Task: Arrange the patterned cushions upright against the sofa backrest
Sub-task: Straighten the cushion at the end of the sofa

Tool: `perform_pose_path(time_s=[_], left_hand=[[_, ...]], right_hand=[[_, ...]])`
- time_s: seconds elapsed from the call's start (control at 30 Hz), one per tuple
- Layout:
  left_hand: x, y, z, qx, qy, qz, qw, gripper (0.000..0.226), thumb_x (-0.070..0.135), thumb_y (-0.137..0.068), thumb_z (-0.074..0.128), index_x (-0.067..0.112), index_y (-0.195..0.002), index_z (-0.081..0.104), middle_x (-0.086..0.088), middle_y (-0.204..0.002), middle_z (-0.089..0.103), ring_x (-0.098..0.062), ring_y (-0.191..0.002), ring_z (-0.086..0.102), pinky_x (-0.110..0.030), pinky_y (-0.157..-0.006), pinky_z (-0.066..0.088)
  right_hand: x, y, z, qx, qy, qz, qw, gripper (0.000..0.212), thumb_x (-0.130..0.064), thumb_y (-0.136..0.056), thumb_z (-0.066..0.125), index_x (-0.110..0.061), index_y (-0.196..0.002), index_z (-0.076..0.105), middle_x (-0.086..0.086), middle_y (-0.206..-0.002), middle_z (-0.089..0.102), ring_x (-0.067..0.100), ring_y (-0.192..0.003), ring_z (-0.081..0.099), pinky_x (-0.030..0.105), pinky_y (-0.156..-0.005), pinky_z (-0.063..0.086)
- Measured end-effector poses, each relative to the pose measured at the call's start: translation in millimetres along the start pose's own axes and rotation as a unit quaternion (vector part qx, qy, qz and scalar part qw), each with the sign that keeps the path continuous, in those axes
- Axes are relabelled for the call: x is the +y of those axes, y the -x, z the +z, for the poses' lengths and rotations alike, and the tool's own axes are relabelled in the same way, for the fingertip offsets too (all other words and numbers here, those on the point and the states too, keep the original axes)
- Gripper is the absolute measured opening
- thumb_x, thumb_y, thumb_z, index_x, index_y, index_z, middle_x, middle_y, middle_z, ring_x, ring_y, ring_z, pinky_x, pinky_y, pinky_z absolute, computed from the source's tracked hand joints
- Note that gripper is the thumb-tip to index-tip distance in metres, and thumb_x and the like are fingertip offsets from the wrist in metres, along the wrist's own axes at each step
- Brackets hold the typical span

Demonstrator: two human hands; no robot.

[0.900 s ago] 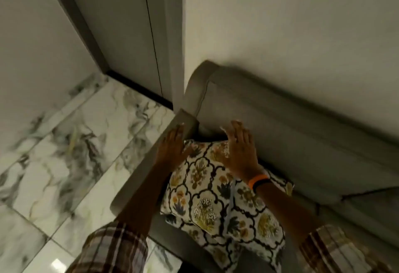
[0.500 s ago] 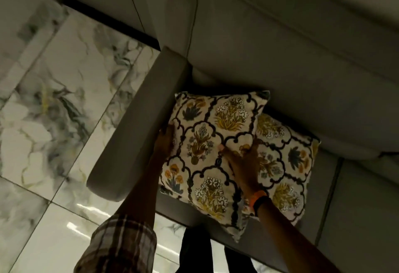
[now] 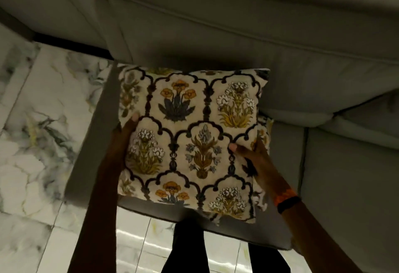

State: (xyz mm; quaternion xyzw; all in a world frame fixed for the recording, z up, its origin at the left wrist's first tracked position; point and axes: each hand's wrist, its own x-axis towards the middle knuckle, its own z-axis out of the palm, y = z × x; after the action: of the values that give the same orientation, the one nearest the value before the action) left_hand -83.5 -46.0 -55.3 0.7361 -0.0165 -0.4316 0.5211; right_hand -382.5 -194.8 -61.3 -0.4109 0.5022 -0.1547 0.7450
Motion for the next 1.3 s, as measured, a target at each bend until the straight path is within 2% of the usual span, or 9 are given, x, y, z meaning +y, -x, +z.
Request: perform_pose_path(time_s=[0.13, 0.23, 0.4, 0.6, 0.7, 0.83, 1.03, 1.17, 1.3], left_hand=[[-0.7, 71.9, 107.9, -0.072, -0.006, 0.021, 0.997, 0.121, 0.076, -0.037, 0.082, 0.035, -0.144, 0.043, 0.01, -0.126, 0.063, -0.011, -0.109, 0.063, -0.035, -0.083, 0.054], [-23.2, 103.6, 218.6, -0.13, -0.025, 0.099, 0.986, 0.095, 0.056, -0.051, 0.081, 0.039, -0.137, 0.046, 0.011, -0.131, 0.06, -0.008, -0.116, 0.061, -0.029, -0.089, 0.055], [-63.3, 104.8, 364.1, -0.168, -0.066, 0.192, 0.965, 0.105, 0.053, -0.045, 0.091, 0.034, -0.136, 0.043, 0.015, -0.133, 0.056, 0.0, -0.121, 0.058, -0.017, -0.092, 0.053], [-144.8, 57.0, 466.0, -0.228, -0.24, 0.08, 0.94, 0.113, 0.005, -0.064, 0.089, 0.013, -0.153, 0.019, -0.005, -0.156, 0.034, -0.023, -0.145, 0.031, -0.026, -0.112, 0.027], [-162.8, 45.2, 476.7, -0.214, -0.234, 0.04, 0.948, 0.112, 0.008, -0.064, 0.09, 0.017, -0.153, 0.022, 0.005, -0.154, 0.031, -0.011, -0.141, 0.028, -0.025, -0.112, 0.025], [-161.6, 34.8, 464.4, -0.198, -0.244, 0.039, 0.949, 0.134, 0.04, -0.042, 0.098, 0.025, -0.152, 0.024, 0.002, -0.158, 0.034, -0.02, -0.144, 0.034, -0.046, -0.118, 0.032], [-173.2, 42.4, 472.1, -0.19, -0.199, 0.108, 0.955, 0.106, -0.004, -0.062, 0.088, 0.019, -0.144, 0.027, 0.003, -0.145, 0.037, -0.012, -0.136, 0.034, -0.028, -0.114, 0.032], [-171.8, 45.6, 437.7, -0.139, -0.276, 0.132, 0.942, 0.102, 0.02, -0.066, 0.089, 0.008, -0.149, 0.03, -0.018, -0.15, 0.041, -0.026, -0.138, 0.038, -0.033, -0.109, 0.035], [-150.0, 51.2, 368.9, -0.001, -0.422, 0.219, 0.88, 0.079, 0.031, -0.083, 0.075, 0.008, -0.148, 0.036, -0.024, -0.153, 0.034, -0.04, -0.141, 0.034, -0.049, -0.115, 0.034]], right_hand=[[-32.3, 49.4, -113.7, 0.022, 0.055, -0.078, 0.995, 0.083, -0.047, -0.058, 0.092, -0.045, -0.134, 0.057, -0.017, -0.126, 0.073, 0.022, -0.123, 0.067, 0.047, -0.102, 0.056], [-48.8, 62.6, -225.1, 0.087, 0.132, -0.142, 0.977, 0.066, -0.051, -0.054, 0.091, -0.058, -0.114, 0.064, -0.027, -0.102, 0.078, 0.057, -0.108, 0.06, 0.069, -0.085, 0.053], [-36.3, 48.5, -375.0, 0.15, 0.147, -0.126, 0.969, 0.098, -0.069, -0.038, 0.091, -0.031, -0.122, 0.058, -0.027, -0.111, 0.074, -0.005, -0.111, 0.068, 0.022, -0.091, 0.06], [20.0, -27.3, -477.3, 0.108, 0.242, -0.076, 0.961, 0.093, 0.01, -0.063, 0.09, 0.005, -0.144, 0.044, -0.004, -0.131, 0.052, -0.006, -0.122, 0.053, 0.038, -0.111, 0.046], [40.2, -46.0, -488.5, 0.111, 0.223, -0.085, 0.965, 0.092, 0.006, -0.06, 0.092, 0.002, -0.14, 0.047, -0.003, -0.127, 0.059, -0.019, -0.106, 0.061, 0.016, -0.098, 0.053], [53.2, -48.2, -492.8, 0.164, 0.182, -0.101, 0.964, 0.096, -0.018, -0.054, 0.098, -0.003, -0.139, 0.054, 0.007, -0.131, 0.068, 0.013, -0.123, 0.065, 0.032, -0.102, 0.055], [77.8, -43.4, -479.1, 0.203, 0.185, -0.08, 0.958, 0.105, -0.001, -0.064, 0.095, -0.011, -0.151, 0.037, 0.008, -0.146, 0.058, 0.019, -0.131, 0.057, 0.024, -0.1, 0.055], [107.8, -32.1, -422.7, 0.279, 0.144, 0.074, 0.947, 0.088, -0.017, -0.078, 0.088, -0.009, -0.15, 0.038, 0.011, -0.142, 0.057, 0.03, -0.127, 0.058, 0.046, -0.106, 0.051], [121.3, -18.0, -321.3, 0.12, 0.055, 0.237, 0.962, 0.046, -0.031, -0.105, 0.053, -0.006, -0.144, 0.05, 0.016, -0.136, 0.059, 0.038, -0.13, 0.057, 0.051, -0.105, 0.047]])
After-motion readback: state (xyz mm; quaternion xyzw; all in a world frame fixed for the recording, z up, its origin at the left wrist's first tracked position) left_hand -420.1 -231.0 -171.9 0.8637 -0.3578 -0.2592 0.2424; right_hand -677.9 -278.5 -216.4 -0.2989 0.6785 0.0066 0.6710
